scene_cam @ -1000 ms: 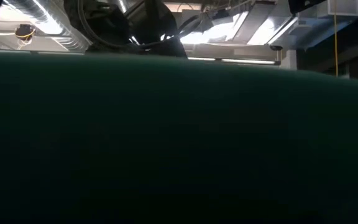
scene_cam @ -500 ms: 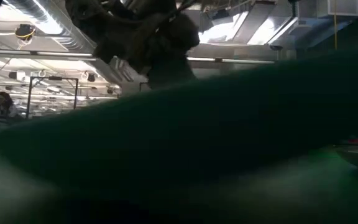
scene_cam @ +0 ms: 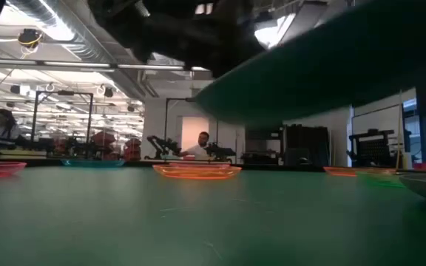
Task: Stack plastic plates
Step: Stack the green plate on top of the gray plate, then stack the light orange plate on top of the green plate
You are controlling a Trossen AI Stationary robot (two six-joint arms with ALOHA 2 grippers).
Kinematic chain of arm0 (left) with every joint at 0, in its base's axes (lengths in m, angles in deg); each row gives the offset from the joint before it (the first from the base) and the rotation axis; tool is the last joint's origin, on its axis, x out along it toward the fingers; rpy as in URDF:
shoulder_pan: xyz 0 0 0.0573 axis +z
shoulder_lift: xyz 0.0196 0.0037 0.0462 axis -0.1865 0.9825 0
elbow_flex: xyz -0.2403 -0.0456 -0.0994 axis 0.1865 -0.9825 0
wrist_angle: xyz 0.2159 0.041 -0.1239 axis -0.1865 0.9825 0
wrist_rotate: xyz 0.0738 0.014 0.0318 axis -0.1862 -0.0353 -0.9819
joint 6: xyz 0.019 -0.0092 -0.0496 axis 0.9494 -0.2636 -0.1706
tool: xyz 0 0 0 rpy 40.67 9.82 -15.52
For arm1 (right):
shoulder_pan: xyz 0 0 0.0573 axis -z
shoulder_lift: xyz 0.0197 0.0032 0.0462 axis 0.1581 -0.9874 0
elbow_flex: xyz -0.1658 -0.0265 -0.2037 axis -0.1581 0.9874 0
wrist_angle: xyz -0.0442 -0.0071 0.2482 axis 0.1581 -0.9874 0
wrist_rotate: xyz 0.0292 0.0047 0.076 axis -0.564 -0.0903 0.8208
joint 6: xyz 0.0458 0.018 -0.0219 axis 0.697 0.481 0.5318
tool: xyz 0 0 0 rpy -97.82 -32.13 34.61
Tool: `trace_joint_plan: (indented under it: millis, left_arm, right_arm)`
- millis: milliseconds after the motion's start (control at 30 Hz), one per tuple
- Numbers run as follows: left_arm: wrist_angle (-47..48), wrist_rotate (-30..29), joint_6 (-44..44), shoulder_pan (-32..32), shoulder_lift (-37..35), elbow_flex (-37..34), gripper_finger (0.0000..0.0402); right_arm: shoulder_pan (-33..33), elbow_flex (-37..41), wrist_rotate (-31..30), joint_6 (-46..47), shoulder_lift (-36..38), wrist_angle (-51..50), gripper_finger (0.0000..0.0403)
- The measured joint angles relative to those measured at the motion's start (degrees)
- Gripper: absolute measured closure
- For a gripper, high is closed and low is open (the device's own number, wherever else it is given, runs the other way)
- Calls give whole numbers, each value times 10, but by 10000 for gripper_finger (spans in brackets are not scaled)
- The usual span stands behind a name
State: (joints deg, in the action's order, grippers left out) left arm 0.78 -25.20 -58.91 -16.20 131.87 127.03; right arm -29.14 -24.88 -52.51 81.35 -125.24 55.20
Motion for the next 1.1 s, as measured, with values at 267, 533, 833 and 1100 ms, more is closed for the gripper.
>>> trace_joint_plan:
  millis: [267,533,833,1100]
  left_arm:
    - [6,3,2,-13,136,159,388]
    - [26,-29,-6,-22,246,289,388]
    - [40,-22,5,-22,269,307,350]
    - [105,90,39,-21,257,305,270]
  right_arm:
    - [0,-54,0,0,0,-53,395]
    - [0,-59,0,4,0,-96,395]
    - [0,-59,0,4,0,-114,395]
    - [0,-59,1,19,0,-152,395]
